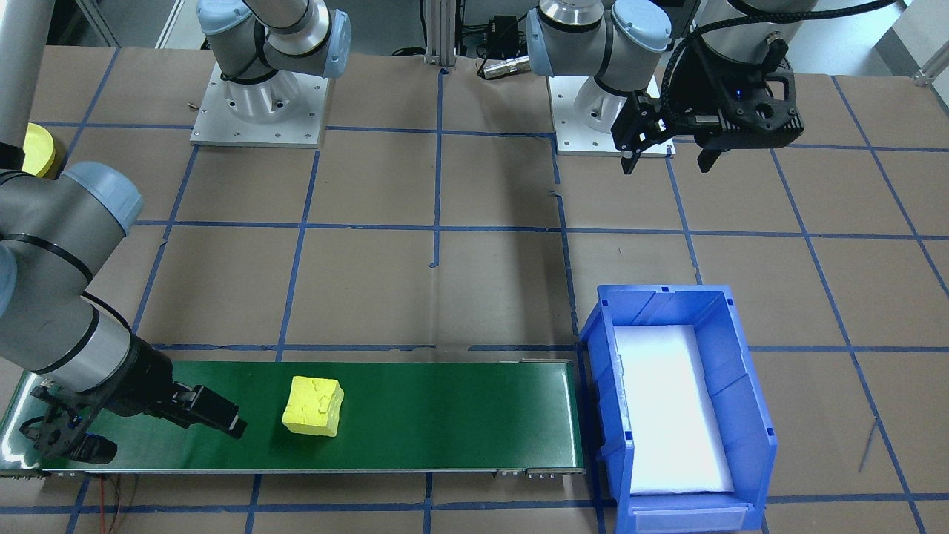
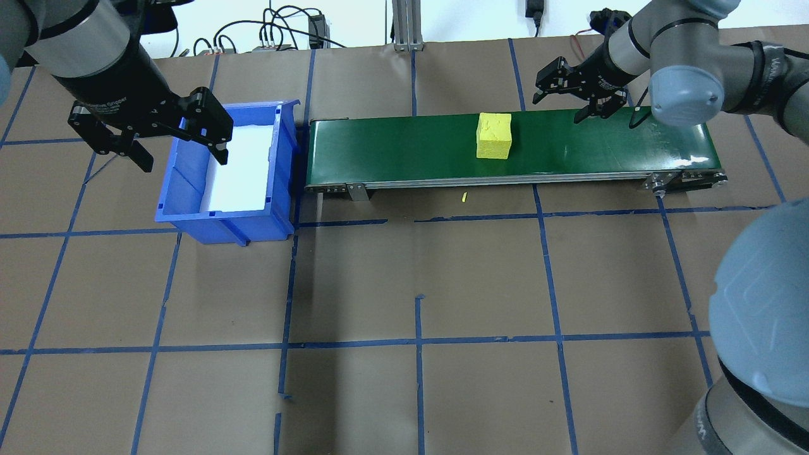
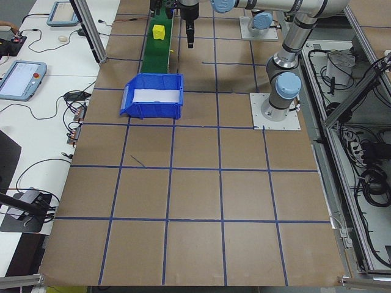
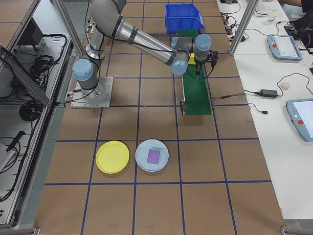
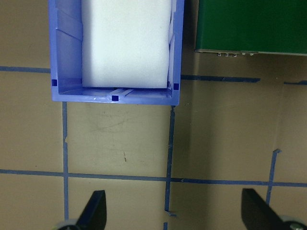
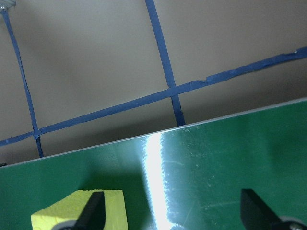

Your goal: Move block left to right into plate

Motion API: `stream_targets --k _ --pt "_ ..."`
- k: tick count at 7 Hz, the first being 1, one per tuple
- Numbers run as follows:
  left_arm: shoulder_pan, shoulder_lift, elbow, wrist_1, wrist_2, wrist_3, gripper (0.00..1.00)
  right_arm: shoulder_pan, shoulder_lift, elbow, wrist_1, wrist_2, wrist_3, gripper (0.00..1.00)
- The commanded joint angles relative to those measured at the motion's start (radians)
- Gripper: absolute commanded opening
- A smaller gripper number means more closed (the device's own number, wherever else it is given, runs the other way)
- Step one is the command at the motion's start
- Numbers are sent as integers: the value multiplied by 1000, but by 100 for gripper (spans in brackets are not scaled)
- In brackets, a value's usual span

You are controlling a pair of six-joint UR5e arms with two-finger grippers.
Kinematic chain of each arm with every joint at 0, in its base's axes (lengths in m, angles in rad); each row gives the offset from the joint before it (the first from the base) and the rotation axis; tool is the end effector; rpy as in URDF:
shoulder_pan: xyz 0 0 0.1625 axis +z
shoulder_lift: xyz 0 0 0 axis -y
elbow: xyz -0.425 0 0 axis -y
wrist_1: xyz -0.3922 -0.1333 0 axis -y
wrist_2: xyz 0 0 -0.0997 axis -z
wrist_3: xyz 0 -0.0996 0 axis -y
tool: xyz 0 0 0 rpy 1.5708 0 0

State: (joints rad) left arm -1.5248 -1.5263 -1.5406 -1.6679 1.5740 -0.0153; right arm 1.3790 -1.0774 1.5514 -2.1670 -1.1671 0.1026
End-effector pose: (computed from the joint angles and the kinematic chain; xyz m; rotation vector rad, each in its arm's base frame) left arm -0.1112 -0.4753 0.5145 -0.0961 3.1371 0.0352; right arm 0.0434 -0.6811 0.2790 0.3676 2.7130 -0.1923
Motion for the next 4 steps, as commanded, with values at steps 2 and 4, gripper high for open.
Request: stream_targets --k 2,4 --pt "0 0 0 0 -2 0 100 0 10 -8 -2 14 5 100" --pt "0 0 0 4 -2 0 100 26 10 -7 -4 12 29 100"
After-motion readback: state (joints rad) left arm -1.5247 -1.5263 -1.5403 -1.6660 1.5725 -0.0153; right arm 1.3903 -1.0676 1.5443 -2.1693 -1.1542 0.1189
